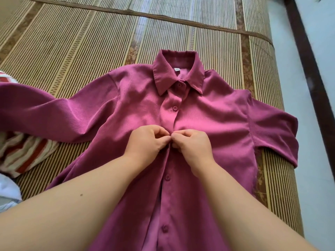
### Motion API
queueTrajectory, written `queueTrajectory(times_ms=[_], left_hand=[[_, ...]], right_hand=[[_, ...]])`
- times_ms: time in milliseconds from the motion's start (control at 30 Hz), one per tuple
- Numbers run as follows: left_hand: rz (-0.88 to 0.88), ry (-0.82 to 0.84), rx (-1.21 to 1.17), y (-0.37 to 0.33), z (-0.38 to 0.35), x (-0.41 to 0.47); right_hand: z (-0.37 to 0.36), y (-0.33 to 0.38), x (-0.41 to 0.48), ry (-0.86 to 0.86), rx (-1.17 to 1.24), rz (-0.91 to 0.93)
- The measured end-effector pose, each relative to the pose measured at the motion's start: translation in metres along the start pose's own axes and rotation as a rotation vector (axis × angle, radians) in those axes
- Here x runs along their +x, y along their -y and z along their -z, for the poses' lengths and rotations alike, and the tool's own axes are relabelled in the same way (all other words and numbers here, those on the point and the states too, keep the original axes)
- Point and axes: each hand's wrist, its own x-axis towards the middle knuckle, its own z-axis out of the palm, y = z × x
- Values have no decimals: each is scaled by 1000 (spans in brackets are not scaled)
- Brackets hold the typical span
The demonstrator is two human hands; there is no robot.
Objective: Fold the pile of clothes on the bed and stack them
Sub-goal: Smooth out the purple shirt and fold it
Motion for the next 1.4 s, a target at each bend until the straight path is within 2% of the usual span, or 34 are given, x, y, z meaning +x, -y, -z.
queueTrajectory(times_ms=[200,300,400,467,600,667,700,767,833,967,1133,1300,1400], left_hand=[[-257,-88,159,-4,-3,-5],[-230,-118,122,-4,-4,-5],[-160,-52,151,-11,-2,-1],[-43,45,102,-18,1,3],[615,306,-621,-23,8,8],[710,300,-683,-19,9,6],[647,255,-592,-16,9,4],[374,116,-225,-8,7,-4],[156,77,131,-3,6,-24],[22,158,523,11,-6,-72],[116,49,390,31,-12,-96],[201,-22,201,28,-12,-100],[227,5,74,24,-11,-100]], right_hand=[[-2,-1,-2,-58,154,-67],[-5,-2,-4,-79,263,-109],[-5,-5,-7,-65,327,-125],[-3,-6,-7,-63,324,-108],[-1,-6,-4,-62,173,-20],[-1,-5,-2,-23,123,-38],[-1,-6,-2,-5,103,-56],[2,-7,-6,5,55,-79],[6,-13,-19,6,-71,-72],[5,-33,-65,119,-460,10],[-12,-48,-88,79,-605,159],[-14,-42,-81,4,-628,102],[-11,-41,-83,-4,-483,11]])
